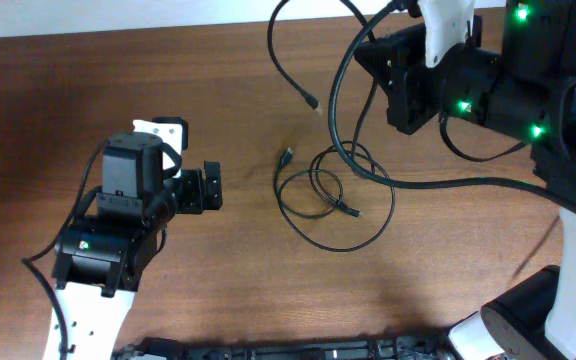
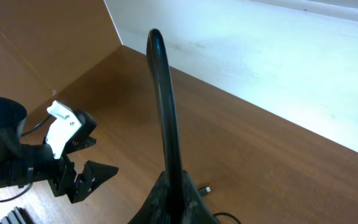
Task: Untangle cables
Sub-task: 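Pull the strand up and right with the right gripper, stretching it out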
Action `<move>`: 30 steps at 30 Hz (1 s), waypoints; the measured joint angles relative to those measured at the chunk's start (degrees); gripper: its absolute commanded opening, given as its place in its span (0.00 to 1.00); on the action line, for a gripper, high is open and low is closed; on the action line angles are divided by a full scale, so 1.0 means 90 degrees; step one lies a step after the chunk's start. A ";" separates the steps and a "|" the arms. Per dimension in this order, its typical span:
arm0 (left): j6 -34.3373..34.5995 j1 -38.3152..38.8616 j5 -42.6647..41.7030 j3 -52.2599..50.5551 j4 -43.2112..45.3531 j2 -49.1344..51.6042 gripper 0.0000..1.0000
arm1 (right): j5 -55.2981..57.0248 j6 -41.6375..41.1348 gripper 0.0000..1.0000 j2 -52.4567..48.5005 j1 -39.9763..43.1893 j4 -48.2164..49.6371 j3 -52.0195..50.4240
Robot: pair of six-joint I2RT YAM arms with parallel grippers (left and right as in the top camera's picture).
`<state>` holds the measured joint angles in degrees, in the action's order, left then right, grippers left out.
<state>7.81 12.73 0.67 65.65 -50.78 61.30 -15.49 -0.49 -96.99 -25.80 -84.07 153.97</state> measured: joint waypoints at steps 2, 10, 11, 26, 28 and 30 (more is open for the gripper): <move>-0.0029 0.0000 -0.0121 0.0000 0.0053 0.0002 0.99 | 0.0000 -0.0015 0.04 0.0000 0.0000 -0.0029 0.0000; -0.2042 0.0002 -0.3242 0.0007 0.1217 0.1872 0.99 | -0.0228 -0.0058 0.04 -0.0002 0.0000 -0.0056 0.0000; -0.2246 0.0002 -0.3645 0.0007 0.1447 0.2208 0.99 | -0.0257 -0.0058 0.04 -0.0002 0.0000 -0.0066 0.0000; -0.3451 0.1367 -0.5367 0.0029 0.4104 0.4877 0.00 | -0.0653 -0.0066 0.04 -0.0002 0.0000 -0.0214 0.0000; -0.3371 0.1438 -0.4835 0.0027 0.4192 0.4911 0.00 | -0.0651 -0.0061 0.04 -0.0002 0.0000 -0.0236 0.0000; -0.2752 0.1360 -0.4136 0.0029 0.4420 0.4911 0.00 | -0.0648 -0.0066 0.04 -0.0002 0.0000 -0.0236 0.0000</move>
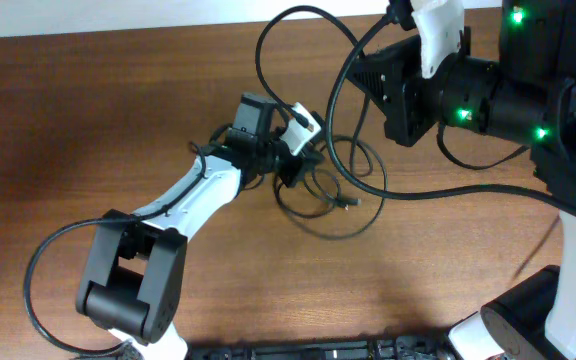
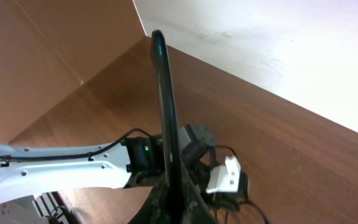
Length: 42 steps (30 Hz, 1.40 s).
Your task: Untangle cables
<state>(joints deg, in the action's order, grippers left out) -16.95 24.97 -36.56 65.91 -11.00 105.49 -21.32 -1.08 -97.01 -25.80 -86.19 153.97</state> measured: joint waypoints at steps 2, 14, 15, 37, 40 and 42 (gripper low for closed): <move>0.0782 -0.0160 0.0680 0.0000 -0.0019 0.0002 0.00 | -0.0002 0.0000 0.04 0.0000 0.0000 0.0017 0.0000; 0.2917 -0.0746 0.2159 0.0012 -0.1389 0.0002 0.00 | 0.1081 0.0000 0.04 0.1438 0.0000 0.1243 0.0049; 0.2924 -0.0743 0.2164 0.0012 -0.1513 0.0005 0.00 | 0.1666 0.0005 0.04 0.1518 0.0000 0.1151 0.0066; 0.2943 -0.0556 0.1702 0.0012 -0.1897 0.0007 0.01 | 0.5430 -0.0952 0.04 -0.1549 0.5214 -0.1054 -0.0056; 0.2943 -0.0556 0.1702 0.0012 -0.1899 0.0007 0.02 | 0.4381 -0.1052 0.04 -0.2096 0.6375 -0.1066 -0.0063; 0.2943 -0.0556 0.1702 0.0012 -0.1897 0.0007 0.02 | 0.3968 -0.1059 0.04 -0.2280 0.7091 -0.1049 -0.0068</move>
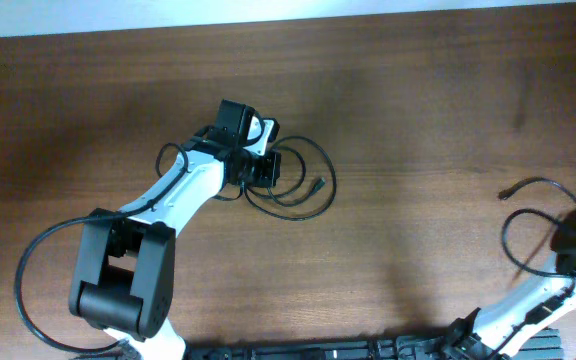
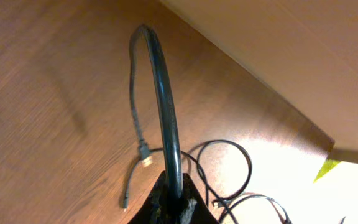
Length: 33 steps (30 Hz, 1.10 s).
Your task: Untangle cables
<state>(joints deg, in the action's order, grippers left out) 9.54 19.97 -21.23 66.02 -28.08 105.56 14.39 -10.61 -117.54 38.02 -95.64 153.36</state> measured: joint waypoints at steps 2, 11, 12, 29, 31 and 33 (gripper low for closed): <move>0.0000 0.0000 0.0000 0.0000 0.0002 0.0000 0.01 | -0.0185 -0.0017 0.04 -0.0029 0.0457 0.0104 -0.0005; 0.0000 0.0000 0.0000 0.0000 0.0024 0.0000 0.00 | -0.1282 -0.0022 0.32 -0.0032 0.0753 0.0236 -0.0005; 0.0000 0.0000 0.0002 0.0000 0.0027 0.0000 0.00 | -0.1350 0.0007 0.41 -0.0032 0.0746 0.0134 -0.0005; -0.0809 0.0002 -0.0185 0.0000 -0.0049 -0.0270 0.00 | -0.4690 0.2625 0.86 -0.0107 -0.0347 -0.0151 -0.1763; -0.1702 0.0063 -0.0313 0.0012 -0.0185 -0.1188 0.00 | -0.5440 0.3560 0.85 -0.0136 -0.1144 -0.0151 -0.2222; -0.2353 0.0129 -0.0355 0.0029 -0.0301 -0.1914 0.00 | -0.5819 0.4189 0.86 -0.0165 -0.2006 -0.0151 -0.2416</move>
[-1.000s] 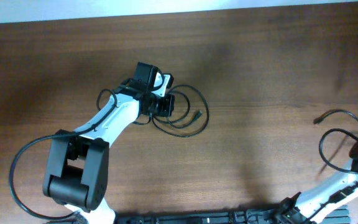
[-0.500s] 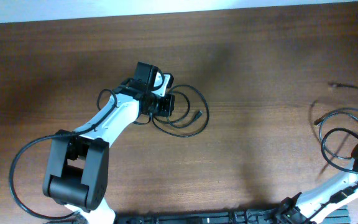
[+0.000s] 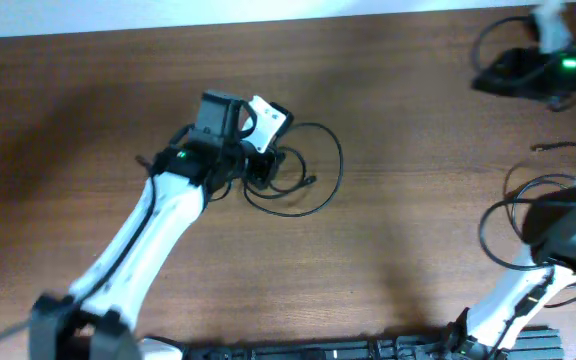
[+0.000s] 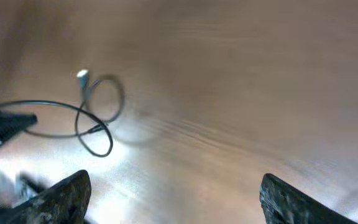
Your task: Untangle cables
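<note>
A thin black cable [image 3: 313,185] lies in loose loops at the table's middle. My left gripper [image 3: 259,166] sits at the loops' left side, its fingers closed on the cable there. My right gripper [image 4: 179,196] is up at the far right corner [image 3: 528,70], open wide, with only bare table between its fingers [image 4: 67,193]. The blurred right wrist view shows a thin cable loop [image 4: 95,121] with a pale plug [image 4: 81,76]. Black cable loops [image 3: 528,200] hang at the right edge by the right arm, with a plug end [image 3: 543,147] beside them.
The brown wooden table [image 3: 418,260] ends at a pale wall along the top. A dark rail [image 3: 298,350] runs along the front edge. The right arm's base [image 3: 568,230] stands at the right edge.
The right gripper was shut on a thick black cable low at the right edge. It is now open and empty at the far right corner. The left gripper and its loops have hardly moved.
First the left gripper stood apart at the left while the right held a thick cable high over the tangle. Then the left gripper was at the thin loops. Later the loops lay further left with it and the thick cable was off at the right edge. Now the right gripper is empty.
</note>
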Action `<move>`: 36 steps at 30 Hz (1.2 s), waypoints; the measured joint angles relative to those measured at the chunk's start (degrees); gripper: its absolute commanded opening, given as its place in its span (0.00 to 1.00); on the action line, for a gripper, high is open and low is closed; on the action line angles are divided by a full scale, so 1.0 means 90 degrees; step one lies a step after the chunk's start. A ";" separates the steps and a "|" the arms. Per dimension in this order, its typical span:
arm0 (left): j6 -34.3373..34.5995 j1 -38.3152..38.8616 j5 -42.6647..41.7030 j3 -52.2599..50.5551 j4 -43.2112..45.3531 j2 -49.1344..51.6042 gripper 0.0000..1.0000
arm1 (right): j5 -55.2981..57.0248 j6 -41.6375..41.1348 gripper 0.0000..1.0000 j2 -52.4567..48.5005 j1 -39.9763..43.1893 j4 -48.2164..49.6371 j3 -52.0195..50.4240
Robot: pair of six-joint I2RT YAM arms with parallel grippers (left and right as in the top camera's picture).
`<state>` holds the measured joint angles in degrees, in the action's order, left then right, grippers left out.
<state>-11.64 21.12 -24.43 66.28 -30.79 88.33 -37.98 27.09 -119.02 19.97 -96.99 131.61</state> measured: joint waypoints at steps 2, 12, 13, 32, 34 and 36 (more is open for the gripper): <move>-0.0665 0.0017 -0.0039 0.0019 -0.0158 -0.0607 0.00 | -0.0299 0.0418 0.86 -0.0010 -0.0760 0.0000 -0.0007; -0.2254 0.0017 0.0537 0.0024 -0.1005 -0.1763 0.00 | -0.0585 0.1353 0.79 -0.0010 -0.3786 0.0005 -0.0010; -0.2079 0.0017 0.0772 0.0024 -0.0969 -0.1834 0.00 | -0.0585 0.1358 0.79 -0.0010 -0.3997 0.0010 -0.0010; 0.1056 0.0017 0.2968 0.0029 0.0544 -0.4114 0.00 | -0.0799 0.1416 0.24 -0.0010 -0.5340 0.0928 -0.0010; 0.1246 0.0017 0.3031 0.0029 0.0729 -0.4114 0.00 | -0.0799 0.1416 0.21 -0.0012 -0.5391 0.0991 -0.0010; 0.1430 0.0017 0.3157 0.0029 0.0896 -0.4114 0.00 | -0.0799 0.1406 0.04 -0.0012 -0.5421 0.1078 -0.0015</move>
<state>1.23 21.28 3.99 66.54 -22.72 51.31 -45.17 39.75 -119.13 -28.82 -87.29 131.48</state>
